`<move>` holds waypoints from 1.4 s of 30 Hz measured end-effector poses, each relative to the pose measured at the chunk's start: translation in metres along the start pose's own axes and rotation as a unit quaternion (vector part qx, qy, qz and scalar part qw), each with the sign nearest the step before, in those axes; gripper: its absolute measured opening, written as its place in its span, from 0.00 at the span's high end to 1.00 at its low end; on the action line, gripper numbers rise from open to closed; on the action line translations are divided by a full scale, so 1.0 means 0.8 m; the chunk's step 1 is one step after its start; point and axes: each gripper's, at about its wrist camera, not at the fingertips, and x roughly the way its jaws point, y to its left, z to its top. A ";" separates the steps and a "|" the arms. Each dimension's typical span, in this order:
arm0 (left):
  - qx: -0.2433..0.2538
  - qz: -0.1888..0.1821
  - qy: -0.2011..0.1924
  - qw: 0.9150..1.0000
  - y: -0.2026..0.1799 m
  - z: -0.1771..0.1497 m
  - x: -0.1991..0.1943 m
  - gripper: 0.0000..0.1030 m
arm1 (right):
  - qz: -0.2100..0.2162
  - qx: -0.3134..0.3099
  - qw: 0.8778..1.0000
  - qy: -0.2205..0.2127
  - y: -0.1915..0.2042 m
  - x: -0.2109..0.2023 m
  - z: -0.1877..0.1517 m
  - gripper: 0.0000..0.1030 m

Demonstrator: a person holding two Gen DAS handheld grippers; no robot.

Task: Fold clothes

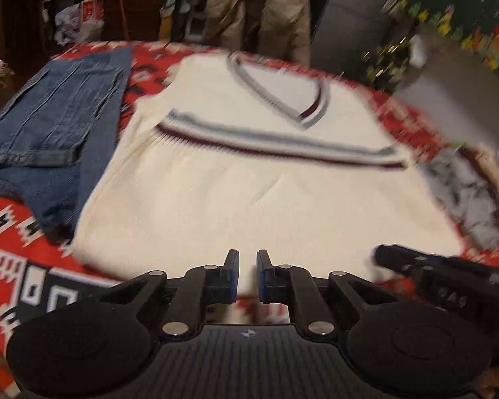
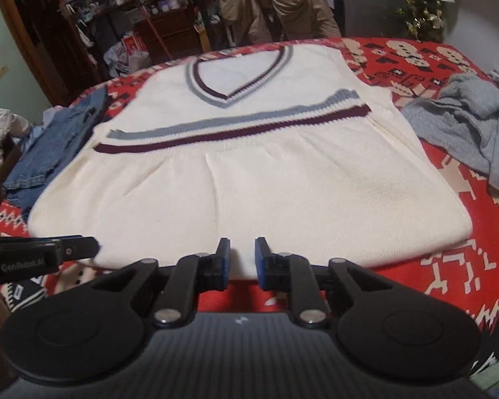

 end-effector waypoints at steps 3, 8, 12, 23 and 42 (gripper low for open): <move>0.012 -0.042 -0.027 0.999 -0.015 0.004 0.002 0.89 | 0.025 -0.029 0.998 -0.045 0.017 -0.017 0.009 0.84; 0.044 -0.057 0.008 0.997 -0.031 -0.006 0.032 0.95 | 0.044 -0.065 0.997 -0.001 0.036 0.015 0.001 0.97; 0.054 -0.044 0.029 0.997 -0.028 -0.018 0.040 0.96 | 0.047 -0.064 0.997 0.020 0.032 0.022 -0.004 0.97; 0.014 -0.055 0.018 0.998 -0.018 -0.007 0.025 0.96 | 0.034 0.027 0.999 -0.006 -0.011 0.004 0.002 0.96; -0.203 0.051 0.025 0.978 0.107 0.002 -0.005 0.97 | -0.085 0.346 0.933 -0.052 -0.190 -0.022 -0.011 1.00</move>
